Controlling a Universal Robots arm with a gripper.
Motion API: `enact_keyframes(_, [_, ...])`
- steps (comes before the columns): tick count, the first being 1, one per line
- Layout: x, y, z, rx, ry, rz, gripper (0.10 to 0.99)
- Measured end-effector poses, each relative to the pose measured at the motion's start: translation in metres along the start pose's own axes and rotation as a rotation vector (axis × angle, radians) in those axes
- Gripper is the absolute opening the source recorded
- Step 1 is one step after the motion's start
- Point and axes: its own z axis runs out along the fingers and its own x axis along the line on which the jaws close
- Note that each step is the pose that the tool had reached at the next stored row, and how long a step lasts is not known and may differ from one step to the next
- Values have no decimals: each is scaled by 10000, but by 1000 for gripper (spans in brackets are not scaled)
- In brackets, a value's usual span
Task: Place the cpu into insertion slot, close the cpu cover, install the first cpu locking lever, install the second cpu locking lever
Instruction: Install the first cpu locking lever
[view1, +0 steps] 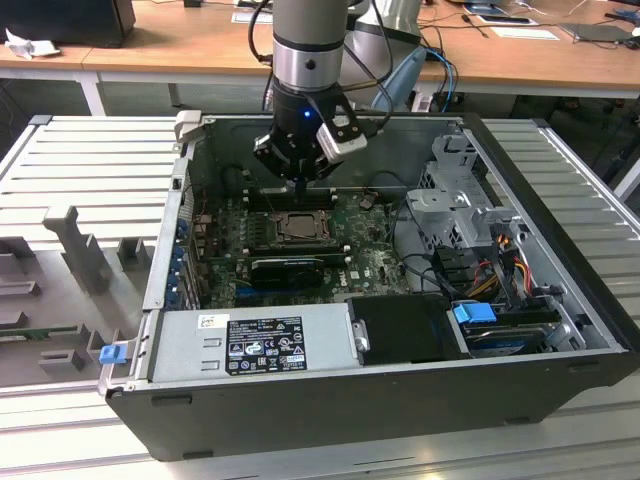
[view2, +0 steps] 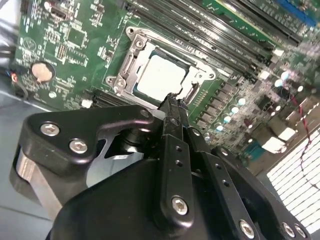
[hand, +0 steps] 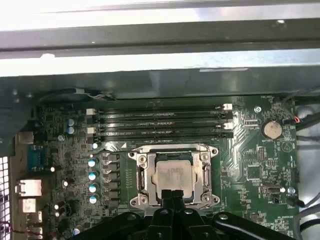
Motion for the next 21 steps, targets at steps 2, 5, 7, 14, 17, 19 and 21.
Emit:
enact_keyframes(2, [45, -1, 6, -27, 0, -12, 106])
enact_keyframes(5, [238, -7, 18, -44, -6, -16, 106])
enact_keyframes(7, [267, -7, 26, -61, -3, -146, 106])
enact_keyframes(14, [524, -7, 58, -110, -2, -370, 106])
enact_keyframes(17, [622, 7, 67, -113, -8, -375, 106])
enact_keyframes(19, [659, 25, 70, -110, -6, -379, 106])
enact_keyframes(21, [684, 71, 79, -110, -7, -380, 106])
